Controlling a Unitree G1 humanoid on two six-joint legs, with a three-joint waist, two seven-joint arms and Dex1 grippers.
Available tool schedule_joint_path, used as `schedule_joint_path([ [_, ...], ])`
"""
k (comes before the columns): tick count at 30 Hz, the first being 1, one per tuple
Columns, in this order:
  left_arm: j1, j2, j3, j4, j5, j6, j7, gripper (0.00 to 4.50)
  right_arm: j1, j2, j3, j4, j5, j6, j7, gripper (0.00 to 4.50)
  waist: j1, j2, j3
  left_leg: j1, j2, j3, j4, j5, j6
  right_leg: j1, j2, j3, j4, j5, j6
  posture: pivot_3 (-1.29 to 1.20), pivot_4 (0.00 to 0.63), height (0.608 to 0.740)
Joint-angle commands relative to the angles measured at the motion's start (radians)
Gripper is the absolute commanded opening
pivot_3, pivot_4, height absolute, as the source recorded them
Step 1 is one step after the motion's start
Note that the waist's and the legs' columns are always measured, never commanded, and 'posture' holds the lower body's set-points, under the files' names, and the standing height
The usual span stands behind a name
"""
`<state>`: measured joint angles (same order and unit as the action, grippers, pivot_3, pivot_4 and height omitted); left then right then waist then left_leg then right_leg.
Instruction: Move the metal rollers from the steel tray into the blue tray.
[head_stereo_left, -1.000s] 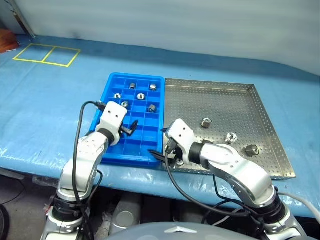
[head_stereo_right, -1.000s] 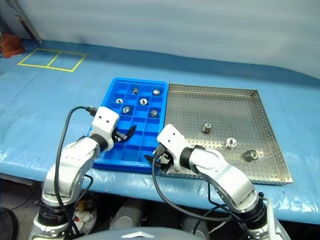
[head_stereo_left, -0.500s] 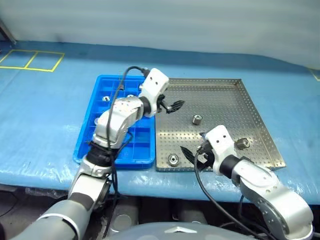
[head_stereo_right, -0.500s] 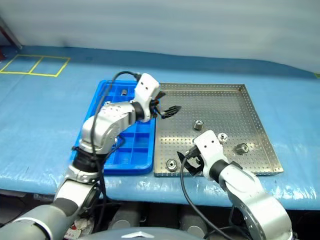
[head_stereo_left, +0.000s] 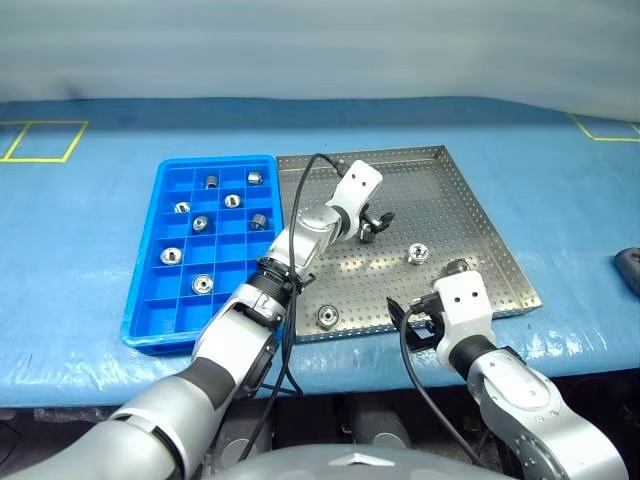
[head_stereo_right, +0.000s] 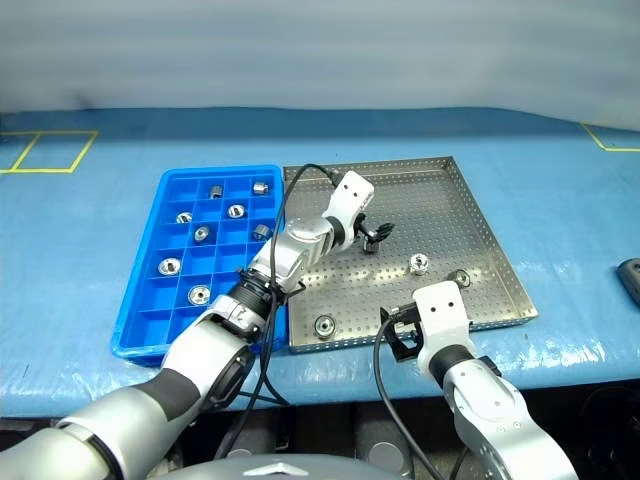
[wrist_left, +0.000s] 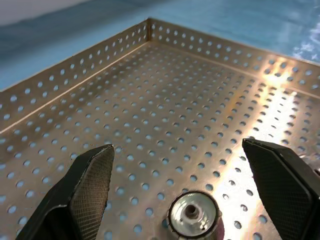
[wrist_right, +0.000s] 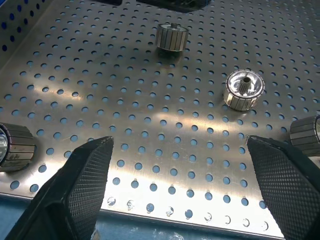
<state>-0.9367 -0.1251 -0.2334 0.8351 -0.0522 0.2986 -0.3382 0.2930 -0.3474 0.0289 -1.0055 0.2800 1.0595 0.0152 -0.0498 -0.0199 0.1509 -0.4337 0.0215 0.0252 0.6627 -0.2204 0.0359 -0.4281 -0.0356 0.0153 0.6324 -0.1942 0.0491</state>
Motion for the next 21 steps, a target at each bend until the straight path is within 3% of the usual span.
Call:
schedule_joint_path([
  [1, -0.069, -0.087, 0.022, 0.079, -0.001, -0.118, -0.021, 4.45, 0.007, 0.006, 0.002, -0.042, 0.0, -0.041, -0.025, 4.5, -0.001, 0.0, 0.0, 0.0, 0.0, 0.0, 0.0, 0.0, 0.0, 0.0, 0.0, 0.0, 0.0, 0.0, 0.0, -0.19, 0.15, 0.74],
  [7, -0.079, -0.12, 0.106, 0.146, -0.094, -0.101, -0.116, 4.45, 0.01, 0.003, 0.014, -0.042, 0.007, -0.055, -0.043, 4.5, -0.021, 0.0, 0.0, 0.0, 0.002, 0.001, 0.0, -0.001, 0.001, 0.0, -0.001, 0.001, -0.001, 0.001, 0.001, -0.2, 0.15, 0.74],
  [21, -0.1, -0.133, 0.108, 0.271, -0.065, -0.067, -0.091, 4.45, 0.004, -0.001, 0.005, -0.042, 0.021, -0.056, -0.049, 4.5, -0.032, 0.0, 0.0, 0.001, 0.002, 0.002, 0.0, -0.001, 0.001, 0.0, -0.001, 0.001, 0.0, 0.001, 0.002, -0.2, 0.15, 0.74],
])
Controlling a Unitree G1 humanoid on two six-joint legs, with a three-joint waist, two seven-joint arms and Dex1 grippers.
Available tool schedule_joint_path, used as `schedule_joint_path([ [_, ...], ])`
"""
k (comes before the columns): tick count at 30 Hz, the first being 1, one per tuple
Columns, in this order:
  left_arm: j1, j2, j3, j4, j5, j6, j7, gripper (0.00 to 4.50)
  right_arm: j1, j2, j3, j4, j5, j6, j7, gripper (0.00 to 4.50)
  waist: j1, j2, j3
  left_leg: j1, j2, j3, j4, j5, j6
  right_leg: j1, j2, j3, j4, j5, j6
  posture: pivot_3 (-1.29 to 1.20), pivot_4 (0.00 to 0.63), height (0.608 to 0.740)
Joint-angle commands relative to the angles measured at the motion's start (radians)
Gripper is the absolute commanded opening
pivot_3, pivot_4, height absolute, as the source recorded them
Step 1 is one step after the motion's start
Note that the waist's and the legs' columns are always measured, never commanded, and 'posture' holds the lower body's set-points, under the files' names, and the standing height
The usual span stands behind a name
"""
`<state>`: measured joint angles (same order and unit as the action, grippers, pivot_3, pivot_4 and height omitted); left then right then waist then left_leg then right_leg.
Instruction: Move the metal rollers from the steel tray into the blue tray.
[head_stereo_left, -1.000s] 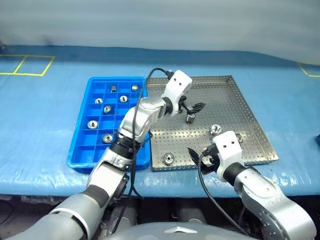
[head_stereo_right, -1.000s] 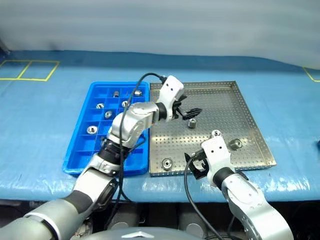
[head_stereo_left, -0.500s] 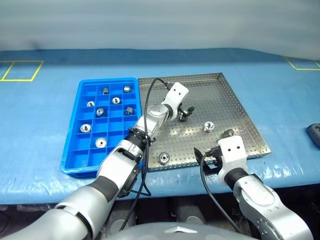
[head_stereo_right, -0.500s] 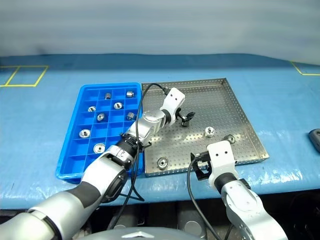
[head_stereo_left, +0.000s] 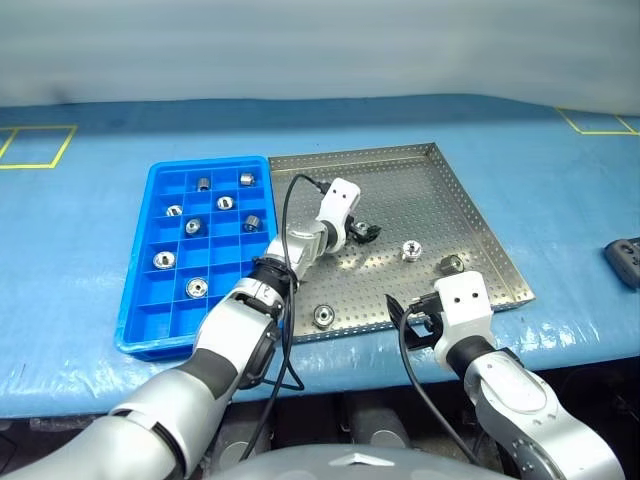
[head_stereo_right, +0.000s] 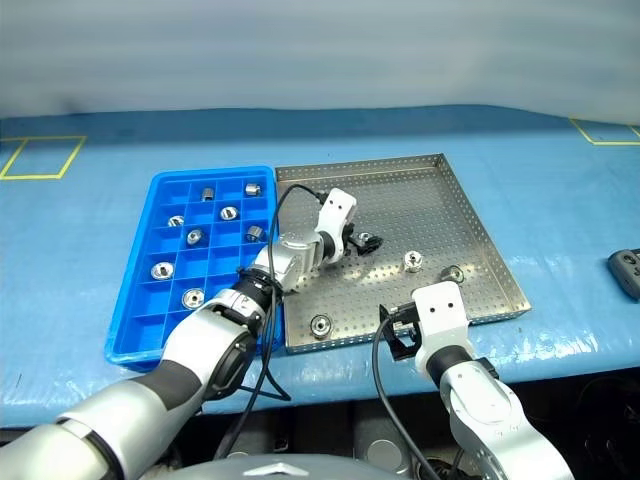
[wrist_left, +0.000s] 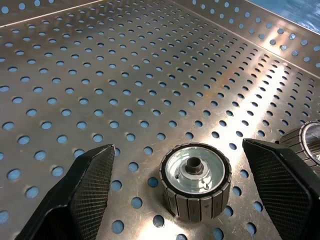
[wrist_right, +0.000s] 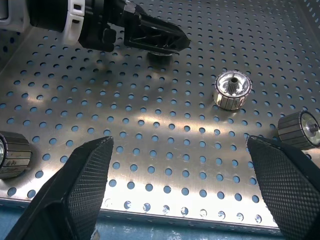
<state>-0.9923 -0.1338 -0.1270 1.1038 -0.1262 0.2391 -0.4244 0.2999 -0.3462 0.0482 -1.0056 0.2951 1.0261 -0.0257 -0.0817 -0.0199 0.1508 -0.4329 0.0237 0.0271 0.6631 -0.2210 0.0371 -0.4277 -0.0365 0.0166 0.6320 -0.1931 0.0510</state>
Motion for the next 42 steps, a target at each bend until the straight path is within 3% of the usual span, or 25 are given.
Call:
schedule_joint_path([
  [1, -0.044, -0.125, 0.001, 0.005, 0.01, -0.007, -0.007, 4.45, -0.003, -0.002, -0.014, -0.042, 0.006, -0.024, -0.009, 4.5, 0.0, 0.0, 0.0, 0.0, 0.0, 0.0, 0.0, 0.0, 0.0, 0.0, 0.0, 0.0, 0.0, 0.0, 0.0, -0.2, 0.15, 0.74],
  [4, -0.043, -0.126, -0.005, 0.011, 0.018, 0.001, -0.014, 3.93, -0.004, -0.002, -0.016, -0.042, 0.008, -0.025, -0.011, 4.5, 0.0, 0.0, 0.0, 0.0, 0.0, 0.0, 0.0, 0.0, 0.0, 0.0, 0.0, 0.0, 0.0, 0.0, 0.0, -0.2, 0.15, 0.74],
  [11, -0.031, -0.121, -0.016, -0.011, 0.021, 0.023, -0.054, 1.69, -0.013, 0.001, -0.024, -0.042, 0.013, -0.021, -0.009, 4.5, 0.0, 0.0, 0.0, 0.0, 0.0, 0.001, 0.0, 0.0, 0.0, 0.0, 0.0, 0.001, 0.0, 0.0, 0.0, -0.19, 0.15, 0.74],
  [17, 0.01, -0.069, 0.003, -0.218, -0.041, 0.116, -0.124, 1.68, -0.069, 0.006, -0.008, -0.039, 0.013, 0.018, 0.019, 4.5, 0.006, 0.0, 0.0, 0.0, 0.0, 0.001, 0.001, 0.0, 0.0, 0.0, 0.0, 0.001, 0.001, 0.0, 0.0, -0.1, 0.15, 0.74],
  [25, 0.282, 0.117, 0.053, -0.97, -0.14, 0.413, -0.082, 1.68, -0.245, -0.031, 0.04, 0.052, 0.033, 0.038, 0.124, 4.5, 0.019, 0.001, 0.0, 0.004, 0.002, 0.003, 0.0, 0.0, 0.0, -0.001, 0.001, 0.005, 0.008, 0.001, 0.001, 0.08, 0.15, 0.74],
  [29, 0.415, 0.256, 0.062, -1.251, -0.126, 0.475, -0.061, 1.68, -0.371, -0.072, 0.11, 0.156, 0.038, 0.016, 0.212, 4.5, 0.052, 0.001, 0.0, 0.007, 0.002, 0.002, 0.001, 0.002, -0.003, 0.0, 0.006, 0.005, 0.011, -0.001, -0.004, 0.17, 0.15, 0.74],
  [33, 0.571, 0.363, 0.152, -1.502, -0.122, 0.536, 0.016, 1.68, -0.505, -0.096, 0.206, 0.276, 0.029, -0.036, 0.313, 4.5, 0.095, 0.0, 0.0, 0.009, 0.004, 0.001, 0.001, 0.003, -0.003, 0.0, 0.009, 0.004, 0.012, -0.001, -0.007, 0.26, 0.15, 0.74],
  [42, 0.849, 0.487, 0.25, -1.843, -0.11, 0.667, 0.123, 1.68, -0.677, -0.103, 0.394, 0.487, -0.048, -0.246, 0.501, 4.5, 0.203, -0.001, 0.001, 0.004, 0.004, -0.002, 0.001, 0.003, -0.004, 0.0, 0.006, 0.001, 0.008, -0.001, -0.007, 0.43, 0.15, 0.74],
])
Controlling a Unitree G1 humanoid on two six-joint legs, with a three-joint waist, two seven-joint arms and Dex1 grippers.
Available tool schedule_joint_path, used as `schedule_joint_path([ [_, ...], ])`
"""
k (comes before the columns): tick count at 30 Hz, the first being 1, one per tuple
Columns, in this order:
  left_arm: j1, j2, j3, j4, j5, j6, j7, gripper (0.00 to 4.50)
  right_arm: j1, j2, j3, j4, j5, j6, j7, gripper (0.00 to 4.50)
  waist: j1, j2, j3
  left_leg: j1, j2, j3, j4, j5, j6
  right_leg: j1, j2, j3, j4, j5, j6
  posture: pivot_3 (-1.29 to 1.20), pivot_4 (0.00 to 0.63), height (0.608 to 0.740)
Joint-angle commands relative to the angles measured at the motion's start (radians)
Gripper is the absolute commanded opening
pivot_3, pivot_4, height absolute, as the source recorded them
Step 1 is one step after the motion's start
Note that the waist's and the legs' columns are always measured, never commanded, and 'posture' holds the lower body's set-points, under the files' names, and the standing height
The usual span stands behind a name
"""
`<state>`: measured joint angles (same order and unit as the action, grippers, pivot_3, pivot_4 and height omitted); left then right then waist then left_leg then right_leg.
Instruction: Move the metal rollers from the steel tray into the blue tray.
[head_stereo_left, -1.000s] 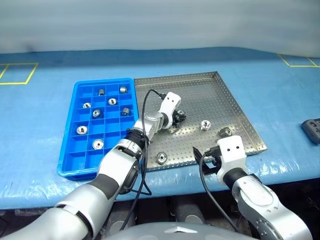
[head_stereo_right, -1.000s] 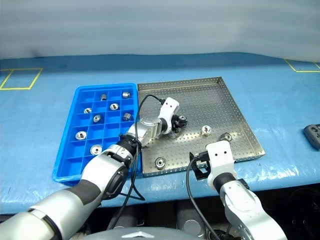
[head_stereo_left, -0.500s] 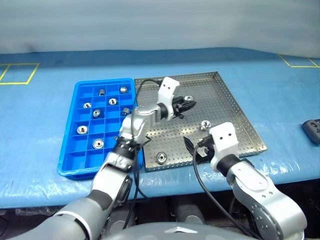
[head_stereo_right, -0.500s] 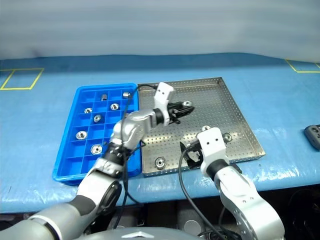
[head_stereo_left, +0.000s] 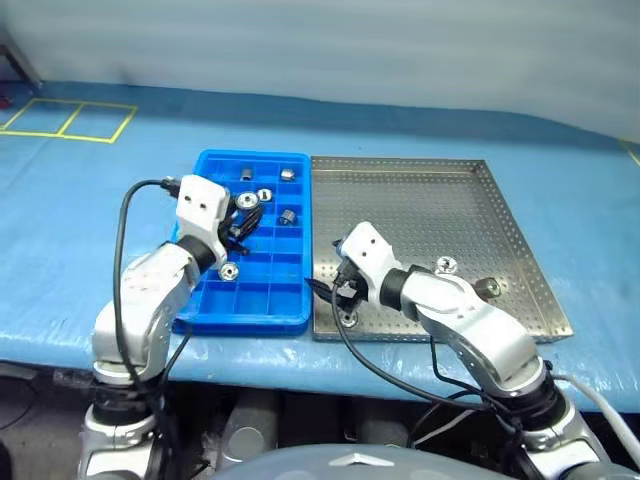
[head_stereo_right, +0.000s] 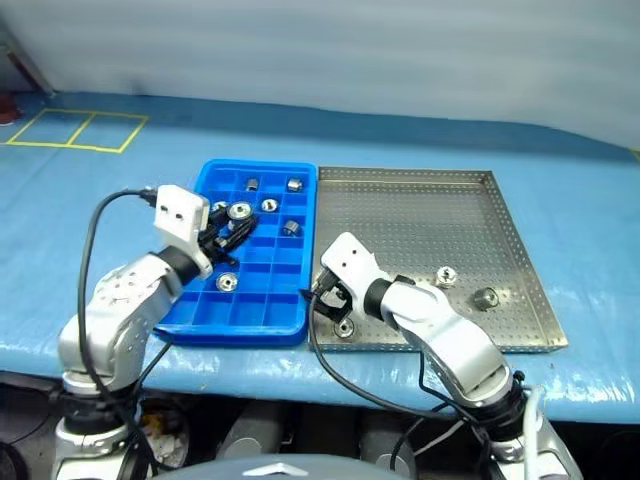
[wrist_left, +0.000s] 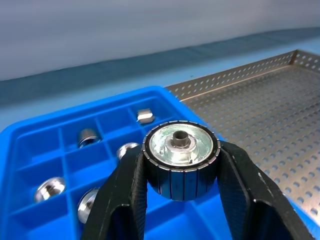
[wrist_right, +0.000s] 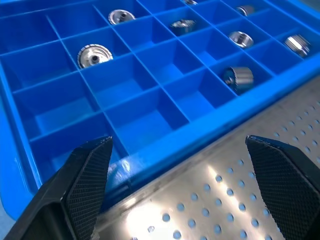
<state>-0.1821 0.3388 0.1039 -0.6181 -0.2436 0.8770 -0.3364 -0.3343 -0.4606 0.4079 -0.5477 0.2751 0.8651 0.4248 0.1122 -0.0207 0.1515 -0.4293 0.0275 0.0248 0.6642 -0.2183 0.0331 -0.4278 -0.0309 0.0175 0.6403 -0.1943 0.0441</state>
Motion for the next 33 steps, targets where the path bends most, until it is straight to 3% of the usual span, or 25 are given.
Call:
schedule_joint_path([
  [1, 0.071, 0.027, 0.018, -0.152, 0.017, 0.04, 0.045, 1.68, -0.061, 0.015, 0.054, 0.051, -0.036, -0.107, 0.073, 4.5, 0.018, 0.0, 0.0, 0.0, 0.0, 0.0, 0.0, 0.0, 0.0, 0.0, 0.0, 0.0, 0.0, 0.0, 0.0, 0.44, 0.15, 0.74],
  [10, 0.189, 0.049, -0.03, -0.223, 0.054, 0.14, 0.136, 1.68, -0.117, 0.065, 0.119, 0.14, -0.086, -0.185, 0.161, 4.5, 0.117, 0.0, 0.0, 0.0, 0.001, -0.003, -0.001, 0.0, -0.003, -0.001, 0.0, -0.006, 0.0, -0.001, -0.002, 0.5, 0.15, 0.74],
  [20, 0.236, 0.04, -0.064, -0.224, 0.064, 0.215, 0.169, 1.68, -0.07, 0.076, 0.107, 0.113, -0.105, -0.17, 0.168, 4.5, 0.234, 0.0, 0.0, -0.003, 0.002, 0.002, -0.003, -0.004, -0.011, -0.01, 0.001, -0.009, 0.0, -0.004, -0.006, 0.49, 0.15, 0.74],
  [33, 0.193, 0.041, -0.082, -0.207, 0.023, 0.231, 0.122, 1.68, -0.041, 0.084, 0.084, 0.085, -0.111, -0.151, 0.152, 4.5, 0.291, 0.0, -0.001, -0.008, 0.003, 0.004, -0.003, -0.005, -0.012, -0.016, 0.005, -0.01, 0.002, -0.006, -0.009, 0.47, 0.15, 0.74],
])
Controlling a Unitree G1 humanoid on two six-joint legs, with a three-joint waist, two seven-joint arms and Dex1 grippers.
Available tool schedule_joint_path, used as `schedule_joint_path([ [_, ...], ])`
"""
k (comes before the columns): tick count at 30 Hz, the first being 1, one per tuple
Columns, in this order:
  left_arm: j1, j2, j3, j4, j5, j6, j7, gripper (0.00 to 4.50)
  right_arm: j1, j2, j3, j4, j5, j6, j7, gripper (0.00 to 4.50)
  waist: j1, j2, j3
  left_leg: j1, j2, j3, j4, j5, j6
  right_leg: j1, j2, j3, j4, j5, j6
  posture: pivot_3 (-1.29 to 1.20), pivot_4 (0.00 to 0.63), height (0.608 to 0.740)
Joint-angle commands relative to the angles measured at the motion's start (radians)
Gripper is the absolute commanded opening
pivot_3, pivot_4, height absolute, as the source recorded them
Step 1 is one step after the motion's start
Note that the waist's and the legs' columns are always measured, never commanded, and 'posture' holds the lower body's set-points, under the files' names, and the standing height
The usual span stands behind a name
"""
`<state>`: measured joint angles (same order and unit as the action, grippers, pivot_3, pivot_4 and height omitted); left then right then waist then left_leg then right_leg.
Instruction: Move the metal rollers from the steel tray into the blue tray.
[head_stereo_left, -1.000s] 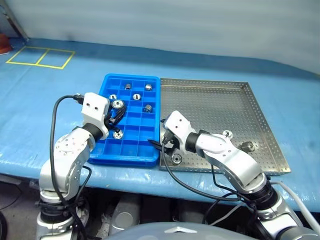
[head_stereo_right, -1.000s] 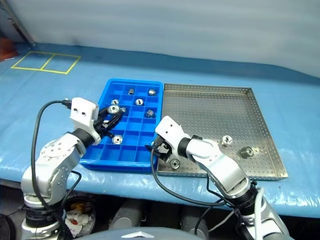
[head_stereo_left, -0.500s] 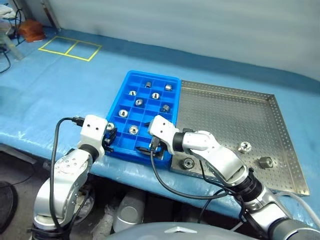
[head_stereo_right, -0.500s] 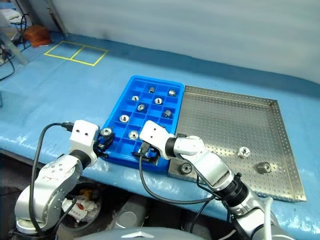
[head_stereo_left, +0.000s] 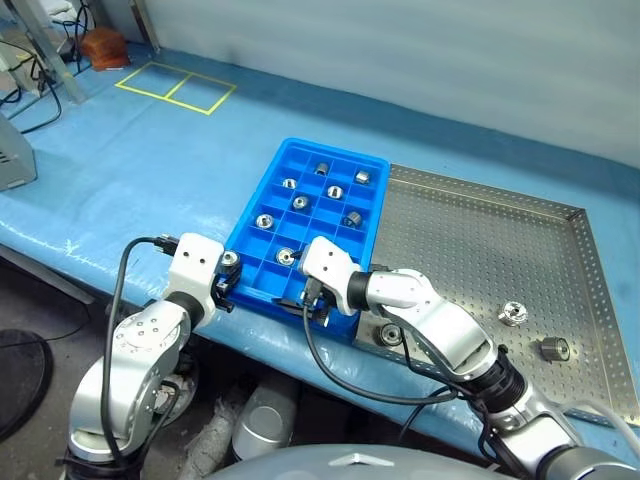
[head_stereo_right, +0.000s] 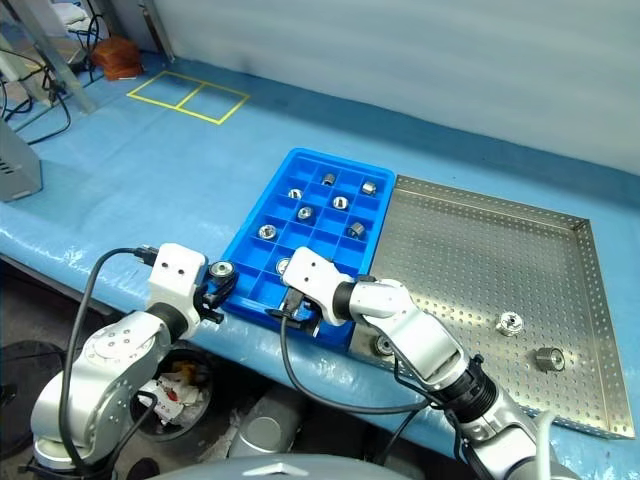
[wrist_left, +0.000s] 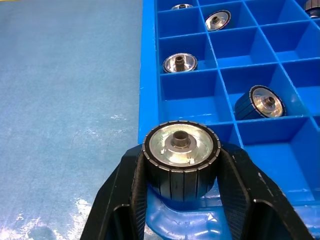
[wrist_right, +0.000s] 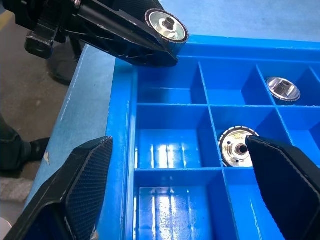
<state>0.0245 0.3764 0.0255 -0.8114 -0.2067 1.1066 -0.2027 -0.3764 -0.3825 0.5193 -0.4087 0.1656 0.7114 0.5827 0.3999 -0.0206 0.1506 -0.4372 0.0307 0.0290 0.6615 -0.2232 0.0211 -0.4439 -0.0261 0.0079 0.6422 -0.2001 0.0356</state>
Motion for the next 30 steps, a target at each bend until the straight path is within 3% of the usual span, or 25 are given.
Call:
schedule_joint_path([
  [1, -0.017, 0.005, -0.011, -0.011, -0.015, 0.003, -0.014, 1.68, 0.002, 0.006, -0.03, -0.054, -0.001, 0.004, -0.007, 4.5, 0.005, 0.0, 0.0, 0.0, 0.0, 0.0, 0.0, 0.0, 0.0, 0.0, 0.0, 0.0, 0.0, 0.0, 0.0, 0.45, 0.15, 0.74],
  [6, -0.026, 0.005, -0.025, -0.008, -0.022, 0.013, -0.022, 1.68, 0.01, 0.004, -0.036, -0.059, -0.002, 0.01, -0.009, 4.5, 0.01, 0.0, 0.0, 0.0, 0.0, 0.0, 0.0, 0.0, 0.0, 0.0, 0.0, -0.001, 0.0, 0.0, 0.0, 0.45, 0.15, 0.74],
  [14, -0.041, -0.015, -0.003, -0.002, -0.053, 0.01, -0.029, 4.37, 0.026, -0.009, -0.07, -0.094, 0.003, 0.036, -0.023, 4.5, 0.008, 0.0, 0.0, 0.0, 0.0, -0.001, 0.0, 0.0, 0.0, 0.0, 0.0, -0.001, 0.0, 0.0, 0.0, 0.42, 0.15, 0.74],
  [20, -0.089, -0.056, 0.004, 0.014, -0.096, -0.076, -0.063, 4.44, 0.09, -0.007, -0.197, -0.202, 0.037, 0.147, -0.087, 4.5, 0.001, 0.0, 0.0, -0.002, 0.0, -0.001, 0.001, 0.0, 0.0, 0.0, 0.0, -0.002, 0.0, 0.0, 0.0, 0.36, 0.15, 0.74],
  [24, -0.094, -0.056, -0.085, 0.065, -0.078, -0.212, -0.104, 4.44, 0.176, -0.022, -0.352, -0.306, 0.035, 0.255, -0.17, 4.5, -0.006, 0.0, -0.001, -0.005, 0.0, -0.001, 0.002, 0.0, 0.0, 0.001, 0.0, -0.001, 0.0, 0.0, 0.0, 0.28, 0.15, 0.74],
  [30, -0.114, -0.104, -0.219, 0.185, -0.064, -0.423, -0.164, 4.44, 0.281, 0.002, -0.496, -0.403, -0.009, 0.359, -0.317, 4.5, -0.074, 0.001, -0.001, -0.007, 0.0, -0.001, 0.002, 0.0, 0.0, 0.0, 0.0, -0.001, -0.001, 0.0, 0.0, 0.17, 0.15, 0.74],
])
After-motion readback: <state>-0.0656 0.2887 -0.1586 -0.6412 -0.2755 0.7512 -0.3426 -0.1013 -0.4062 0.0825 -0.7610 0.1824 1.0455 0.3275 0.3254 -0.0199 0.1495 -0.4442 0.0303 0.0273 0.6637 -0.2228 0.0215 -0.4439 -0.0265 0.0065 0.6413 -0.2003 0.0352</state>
